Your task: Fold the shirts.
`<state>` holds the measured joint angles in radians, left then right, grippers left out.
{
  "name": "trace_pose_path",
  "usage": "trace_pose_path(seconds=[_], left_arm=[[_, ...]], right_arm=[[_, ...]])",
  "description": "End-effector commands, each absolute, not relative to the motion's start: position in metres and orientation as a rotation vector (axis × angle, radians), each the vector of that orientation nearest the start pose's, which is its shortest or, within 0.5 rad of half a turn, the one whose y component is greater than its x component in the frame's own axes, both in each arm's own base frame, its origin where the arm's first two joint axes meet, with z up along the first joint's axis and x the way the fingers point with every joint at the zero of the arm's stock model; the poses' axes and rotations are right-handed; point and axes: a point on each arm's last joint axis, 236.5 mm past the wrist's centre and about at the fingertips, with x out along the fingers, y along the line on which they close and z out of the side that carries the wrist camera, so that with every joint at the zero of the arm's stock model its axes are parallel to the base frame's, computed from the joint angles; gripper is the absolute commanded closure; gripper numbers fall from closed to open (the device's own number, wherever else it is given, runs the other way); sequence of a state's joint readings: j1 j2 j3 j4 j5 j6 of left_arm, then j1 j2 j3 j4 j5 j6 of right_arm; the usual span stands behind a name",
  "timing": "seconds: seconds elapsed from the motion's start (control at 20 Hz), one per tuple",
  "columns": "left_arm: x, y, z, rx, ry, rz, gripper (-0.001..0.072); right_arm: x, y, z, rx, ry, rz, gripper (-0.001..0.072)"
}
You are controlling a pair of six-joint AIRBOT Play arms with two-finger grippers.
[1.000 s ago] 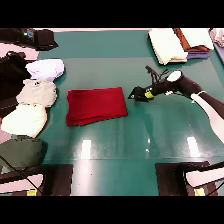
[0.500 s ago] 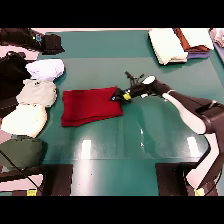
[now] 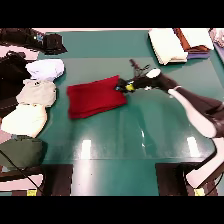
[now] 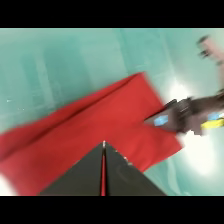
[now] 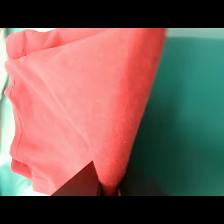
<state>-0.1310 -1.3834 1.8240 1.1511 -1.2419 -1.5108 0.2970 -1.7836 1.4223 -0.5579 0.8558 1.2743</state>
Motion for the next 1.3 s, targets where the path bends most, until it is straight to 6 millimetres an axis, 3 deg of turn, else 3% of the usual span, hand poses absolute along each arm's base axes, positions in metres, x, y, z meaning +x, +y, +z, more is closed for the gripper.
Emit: trace_pose_path(seconds=[0.0, 0.15, 0.35, 0.5, 0.6, 0.7, 0.8, 1.05, 1.25], left_arm=[[0.456, -0.154, 0.237, -0.185, 0.795, -0.474, 0.0685], [0.456, -0.154, 0.237, -0.186, 0.795, -0.474, 0.0685], [0.457, -0.154, 0.238, -0.195, 0.792, -0.47, 0.0685], [0.457, -0.154, 0.238, -0.213, 0.796, -0.464, 0.0686], [0.458, -0.154, 0.24, -0.216, 0.786, -0.464, 0.0685], [0.46, -0.155, 0.241, -0.222, 0.778, -0.464, 0.0685], [0.459, -0.157, 0.243, -0.231, 0.774, -0.474, 0.0685], [0.457, -0.159, 0.242, -0.231, 0.782, -0.482, 0.0685], [0.451, -0.159, 0.237, -0.2, 0.808, -0.498, 0.0685]], right_arm=[[0.48, 0.19, -0.012, 0.624, 1.069, 0.462, 0.0696], [0.469, 0.056, -0.003, 0.619, 1.001, 0.218, 0.0696], [0.419, -0.11, 0.017, 0.691, 0.872, -0.145, 0.0697], [0.367, -0.212, 0.045, 0.758, 0.688, -0.403, 0.0696], [0.329, -0.257, 0.061, 0.779, 0.586, -0.543, 0.0697], [0.292, -0.286, 0.069, 0.818, 0.493, -0.674, 0.0696], [0.264, -0.291, 0.063, 0.869, 0.451, -0.753, 0.0696], [0.243, -0.261, 0.028, 0.809, 0.57, -0.772, 0.0696], [0.22, -0.273, 0.03, 0.735, 0.694, -0.827, 0.0693]])
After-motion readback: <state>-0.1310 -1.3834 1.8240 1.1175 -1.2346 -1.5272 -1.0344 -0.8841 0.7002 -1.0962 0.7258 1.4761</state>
